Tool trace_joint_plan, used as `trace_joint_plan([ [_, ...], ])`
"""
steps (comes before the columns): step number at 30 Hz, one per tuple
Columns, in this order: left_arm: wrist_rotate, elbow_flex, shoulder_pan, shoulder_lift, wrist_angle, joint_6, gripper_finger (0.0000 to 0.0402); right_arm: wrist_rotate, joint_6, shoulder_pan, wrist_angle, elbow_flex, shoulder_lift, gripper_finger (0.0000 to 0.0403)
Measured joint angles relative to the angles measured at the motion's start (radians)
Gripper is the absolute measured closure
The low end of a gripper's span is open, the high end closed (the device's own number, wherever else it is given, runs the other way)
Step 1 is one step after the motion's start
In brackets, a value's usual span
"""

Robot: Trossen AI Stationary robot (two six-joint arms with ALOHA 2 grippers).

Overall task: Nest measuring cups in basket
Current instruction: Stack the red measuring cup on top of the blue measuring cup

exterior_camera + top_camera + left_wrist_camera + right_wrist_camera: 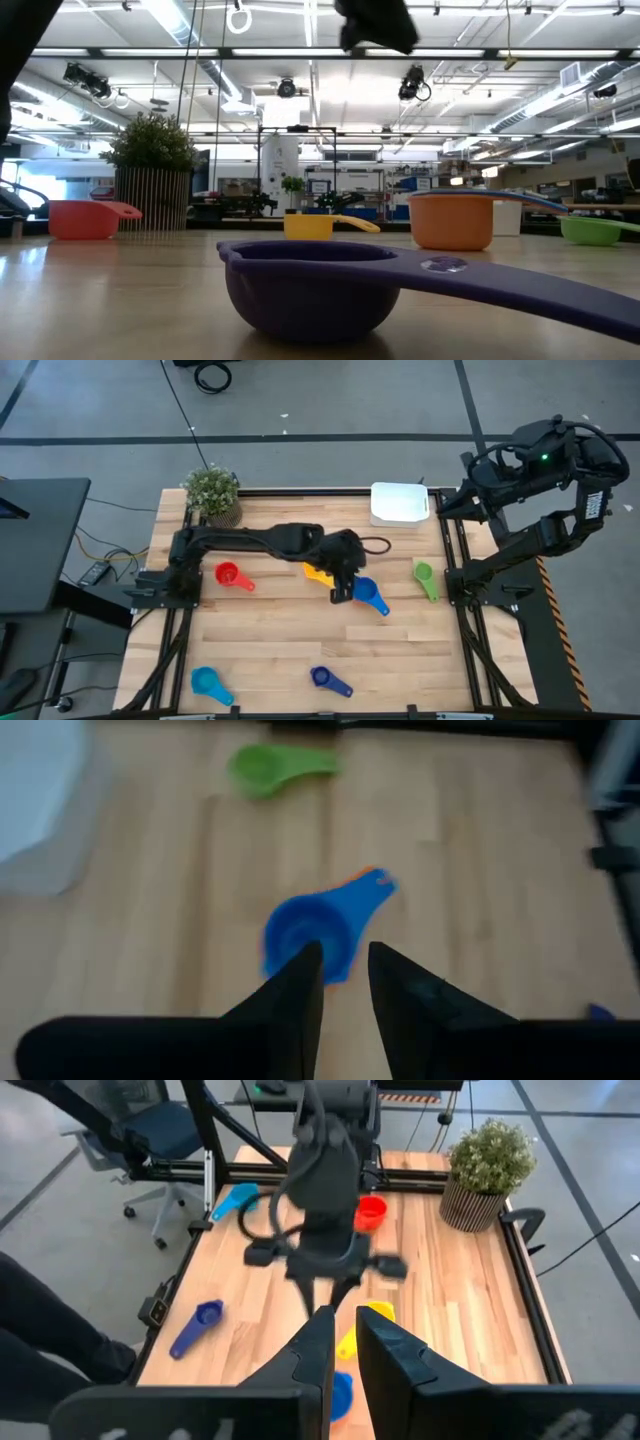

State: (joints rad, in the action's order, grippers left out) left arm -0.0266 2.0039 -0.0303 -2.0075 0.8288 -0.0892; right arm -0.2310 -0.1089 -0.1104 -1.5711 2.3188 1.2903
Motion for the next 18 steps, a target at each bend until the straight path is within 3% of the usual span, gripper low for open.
trace_joint_plan([
  [5,-0.114,0.0,0.001,0.045,0.198,-0.212,0.0313,0.002,0.012,0.0,0.0,0.0,0.003,0.0351],
  [13,-0.168,0.0,-0.016,0.077,0.43,-0.605,0.0313,0.002,0.008,0.0,0.0,0.0,0.003,0.0351],
  [18,-0.199,-0.001,-0.035,0.077,0.71,-0.81,0.0313,0.002,0.006,0.0,0.0,0.0,0.003,0.0351],
])
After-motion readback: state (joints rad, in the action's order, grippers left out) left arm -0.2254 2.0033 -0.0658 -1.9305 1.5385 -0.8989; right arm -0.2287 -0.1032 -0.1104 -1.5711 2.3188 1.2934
